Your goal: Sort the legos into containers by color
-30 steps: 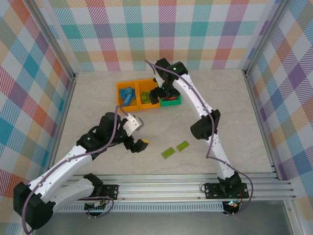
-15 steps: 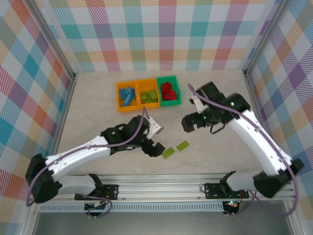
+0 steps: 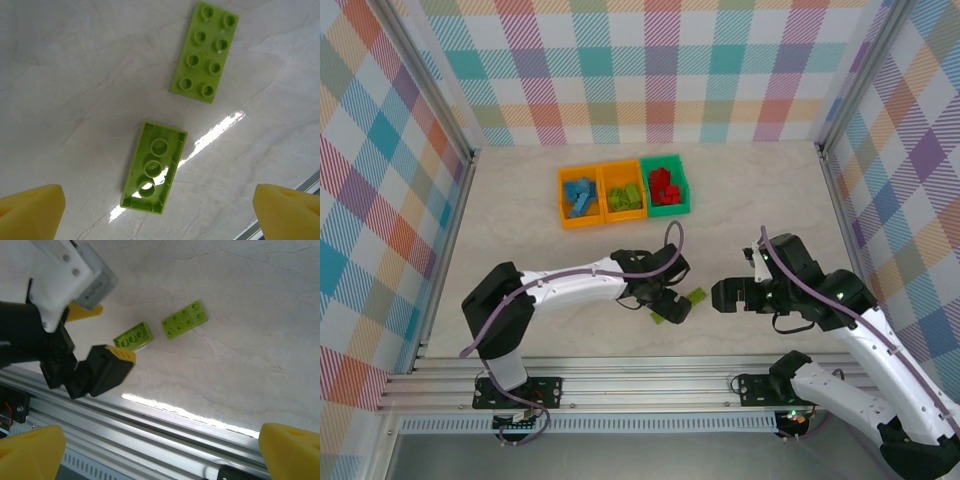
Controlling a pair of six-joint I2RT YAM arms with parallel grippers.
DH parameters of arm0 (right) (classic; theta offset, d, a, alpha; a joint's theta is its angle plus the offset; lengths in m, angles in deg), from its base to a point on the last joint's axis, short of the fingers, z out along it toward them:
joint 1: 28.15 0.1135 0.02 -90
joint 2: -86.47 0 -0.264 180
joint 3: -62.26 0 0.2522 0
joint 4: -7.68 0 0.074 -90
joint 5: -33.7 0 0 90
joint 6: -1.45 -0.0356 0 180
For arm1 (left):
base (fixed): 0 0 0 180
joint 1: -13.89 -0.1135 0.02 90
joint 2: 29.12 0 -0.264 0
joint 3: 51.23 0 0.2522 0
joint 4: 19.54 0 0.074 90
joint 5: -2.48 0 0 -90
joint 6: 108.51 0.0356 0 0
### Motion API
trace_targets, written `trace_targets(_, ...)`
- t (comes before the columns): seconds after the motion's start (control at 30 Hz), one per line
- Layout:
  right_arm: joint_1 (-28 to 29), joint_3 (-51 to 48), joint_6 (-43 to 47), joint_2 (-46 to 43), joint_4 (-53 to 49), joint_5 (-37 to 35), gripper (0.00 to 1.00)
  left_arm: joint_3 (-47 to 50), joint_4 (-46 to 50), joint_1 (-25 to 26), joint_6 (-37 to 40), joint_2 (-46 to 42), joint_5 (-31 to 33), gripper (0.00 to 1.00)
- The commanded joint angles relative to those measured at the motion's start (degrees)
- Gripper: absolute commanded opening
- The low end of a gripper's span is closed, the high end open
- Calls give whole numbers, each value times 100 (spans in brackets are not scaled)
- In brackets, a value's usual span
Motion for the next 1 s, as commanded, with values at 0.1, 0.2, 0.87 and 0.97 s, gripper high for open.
trace_targets(0.1,0,-77,-192,-87,49,-232,100,-266,241,511,530,615,626,96)
trace_targets(0.2,0,-51,-206,-34,56,-209,100,-399,386,558,433,898,859,89)
trace_targets(0.87,2,-211,-455,-163,419,232,100,-41,36,517,-163,577,1344,24)
trace_targets(0.97,-1,-296,-523,-266,689,455,100,-166,47,360,-330,384,1450,22)
